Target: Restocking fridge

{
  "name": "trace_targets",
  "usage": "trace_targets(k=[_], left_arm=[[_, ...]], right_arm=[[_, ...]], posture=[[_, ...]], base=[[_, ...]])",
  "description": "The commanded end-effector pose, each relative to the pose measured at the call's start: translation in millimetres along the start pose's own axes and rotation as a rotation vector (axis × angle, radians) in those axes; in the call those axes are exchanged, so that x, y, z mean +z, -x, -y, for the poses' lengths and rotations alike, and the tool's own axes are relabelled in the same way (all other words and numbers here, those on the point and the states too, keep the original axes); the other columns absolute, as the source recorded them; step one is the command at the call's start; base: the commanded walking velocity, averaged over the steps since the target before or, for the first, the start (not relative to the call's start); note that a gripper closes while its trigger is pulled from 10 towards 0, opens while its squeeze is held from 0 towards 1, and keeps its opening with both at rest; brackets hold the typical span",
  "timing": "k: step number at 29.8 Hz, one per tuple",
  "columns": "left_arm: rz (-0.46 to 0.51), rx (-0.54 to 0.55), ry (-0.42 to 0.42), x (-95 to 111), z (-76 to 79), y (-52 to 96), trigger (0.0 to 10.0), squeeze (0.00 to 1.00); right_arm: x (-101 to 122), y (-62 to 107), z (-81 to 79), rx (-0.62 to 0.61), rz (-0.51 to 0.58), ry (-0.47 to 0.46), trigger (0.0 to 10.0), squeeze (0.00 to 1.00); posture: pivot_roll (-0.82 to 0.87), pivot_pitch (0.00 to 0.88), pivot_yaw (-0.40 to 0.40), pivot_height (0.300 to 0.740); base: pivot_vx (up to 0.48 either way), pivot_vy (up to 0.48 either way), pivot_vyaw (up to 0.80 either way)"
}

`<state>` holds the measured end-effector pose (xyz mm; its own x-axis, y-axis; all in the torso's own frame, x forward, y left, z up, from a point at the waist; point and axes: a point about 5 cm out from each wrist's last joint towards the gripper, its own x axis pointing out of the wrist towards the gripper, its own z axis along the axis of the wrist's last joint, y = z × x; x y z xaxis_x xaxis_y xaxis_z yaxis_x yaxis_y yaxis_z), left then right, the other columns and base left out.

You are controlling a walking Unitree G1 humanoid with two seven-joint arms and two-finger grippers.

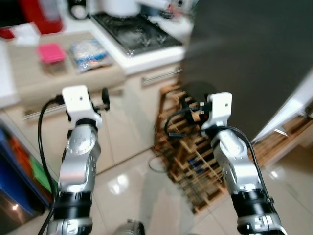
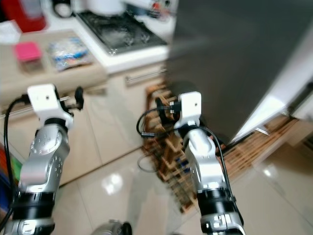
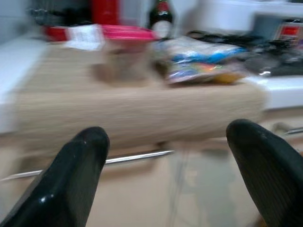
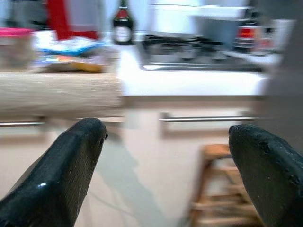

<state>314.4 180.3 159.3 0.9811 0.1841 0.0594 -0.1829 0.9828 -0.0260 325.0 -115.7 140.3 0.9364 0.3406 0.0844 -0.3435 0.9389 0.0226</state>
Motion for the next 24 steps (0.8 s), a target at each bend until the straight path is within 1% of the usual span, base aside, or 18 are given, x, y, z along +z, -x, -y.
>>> trace_targets(k=[1,4,6,7,9,13,14,15,18,22,24], left_arm=[[0.001,-0.013,-0.021,1.7,2.1,-0.3,10.0,0.00],[0.011,-0.034,-0.005,2.9,4.7,-0.3,10.0,0.00],[-0.003,-0.061,0.012,0.7,13.4,-2.7,10.0,0.00],[0.003,-0.080,-0.008,2.0,19.4,-5.5,10.0,0.00],[0.015,-0.098,-0.034,4.1,25.6,-8.4,10.0,0.00],[0.008,-0.113,-0.014,5.6,29.6,-13.4,10.0,0.00],[0.006,-0.124,-0.007,6.5,32.2,-15.4,10.0,0.00],[0.008,-0.131,-0.005,7.5,34.1,-16.8,10.0,0.00],[0.007,-0.147,-0.003,7.7,37.0,-17.9,10.0,0.00],[0.006,-0.152,-0.004,6.8,38.6,-19.0,10.0,0.00],[-0.002,-0.140,0.010,4.8,39.2,-20.9,10.0,0.00]], right_arm=[[-3.1,0.2,-0.8,0.006,-0.008,-0.002,10.0,0.00],[-3.6,-1.1,-3.8,0.013,-0.003,-0.012,10.0,0.00],[-4.3,-2.7,-7.0,0.013,-0.001,-0.022,10.0,0.00],[-2.5,-3.8,-9.7,0.026,0.007,-0.016,10.0,0.00],[0.0,-4.9,-12.2,0.043,0.018,-0.007,10.0,0.00],[0.3,-6.2,-6.6,0.011,0.014,0.011,10.0,0.00],[-0.3,-7.0,-3.4,-0.004,0.005,0.030,10.0,0.00],[0.0,-7.3,-1.2,-0.018,0.008,0.027,10.0,0.00],[1.8,-7.4,2.2,-0.050,0.013,0.038,10.0,0.00],[2.3,-6.7,4.0,-0.063,0.017,0.046,10.0,0.00],[1.7,-4.8,4.9,-0.059,0.021,0.048,10.0,0.00]], posture=[[-0.05,0.000,-0.026,0.740],[-0.05,0.000,-0.015,0.740],[-0.05,0.000,-0.015,0.740],[-0.06,0.000,-0.014,0.740],[-0.06,0.000,-0.015,0.740],[-0.06,0.000,-0.017,0.740],[-0.06,0.000,-0.018,0.740],[-0.06,0.000,-0.018,0.740],[-0.07,0.000,-0.020,0.740],[-0.08,0.000,-0.023,0.740],[-0.08,0.000,-0.023,0.740]], base=[[0.000,0.000,0.56],[0.000,-0.106,0.53],[0.000,-0.465,0.52],[0.000,-0.458,0.52],[0.000,-0.458,0.52],[0.000,-0.454,0.51],[0.000,-0.454,0.44],[0.000,-0.454,0.44],[0.000,-0.454,0.00],[0.000,-0.454,0.00],[0.000,-0.452,0.00]])
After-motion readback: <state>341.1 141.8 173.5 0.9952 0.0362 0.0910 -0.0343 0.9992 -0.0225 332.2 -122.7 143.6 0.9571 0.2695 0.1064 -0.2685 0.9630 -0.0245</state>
